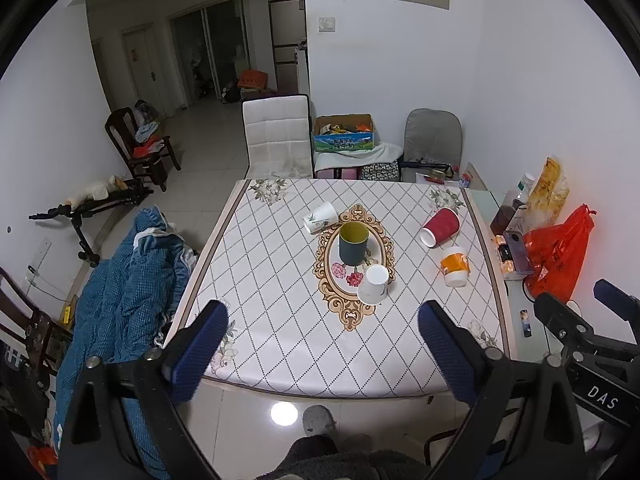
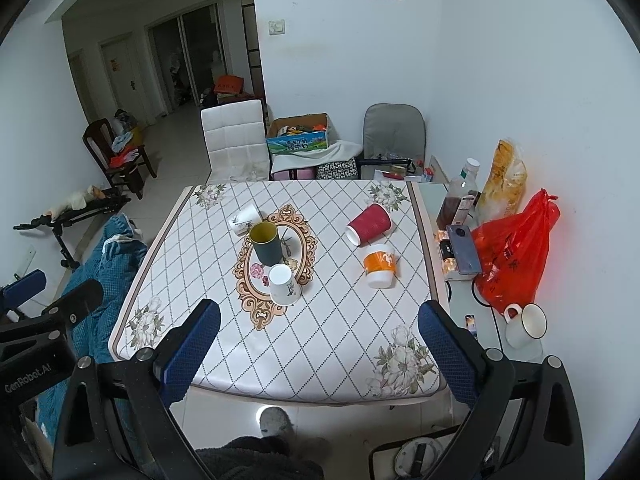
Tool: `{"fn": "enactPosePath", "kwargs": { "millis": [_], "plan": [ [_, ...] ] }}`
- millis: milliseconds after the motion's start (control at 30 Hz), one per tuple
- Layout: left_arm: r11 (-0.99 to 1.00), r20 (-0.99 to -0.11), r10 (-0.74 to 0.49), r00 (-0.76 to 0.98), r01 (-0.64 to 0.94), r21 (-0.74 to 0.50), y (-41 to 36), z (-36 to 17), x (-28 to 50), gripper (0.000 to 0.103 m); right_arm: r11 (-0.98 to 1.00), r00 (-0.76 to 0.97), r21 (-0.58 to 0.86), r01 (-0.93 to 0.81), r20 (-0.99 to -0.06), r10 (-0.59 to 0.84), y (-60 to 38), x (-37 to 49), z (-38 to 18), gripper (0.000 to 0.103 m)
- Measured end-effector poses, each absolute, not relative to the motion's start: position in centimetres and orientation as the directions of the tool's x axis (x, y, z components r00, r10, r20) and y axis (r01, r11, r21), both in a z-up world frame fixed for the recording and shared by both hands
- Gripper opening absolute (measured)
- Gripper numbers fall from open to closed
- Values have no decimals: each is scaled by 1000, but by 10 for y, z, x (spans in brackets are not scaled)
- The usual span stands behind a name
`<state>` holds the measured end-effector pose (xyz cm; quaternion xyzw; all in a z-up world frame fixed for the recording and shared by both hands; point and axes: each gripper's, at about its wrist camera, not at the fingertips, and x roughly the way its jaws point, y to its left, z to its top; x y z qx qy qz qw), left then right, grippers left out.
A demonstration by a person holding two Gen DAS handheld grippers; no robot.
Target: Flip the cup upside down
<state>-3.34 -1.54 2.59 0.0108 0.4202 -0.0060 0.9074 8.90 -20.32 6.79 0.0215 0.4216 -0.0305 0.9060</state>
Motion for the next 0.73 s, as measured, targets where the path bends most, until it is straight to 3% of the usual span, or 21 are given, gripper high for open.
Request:
{"fn": "enactPosePath", "kwargs": {
  "millis": [733],
  "plan": [
    [999, -768, 24, 640, 2, 33, -9, 15, -37, 102, 997, 645, 14, 69, -764, -34, -202, 88, 68, 101]
  ]
}}
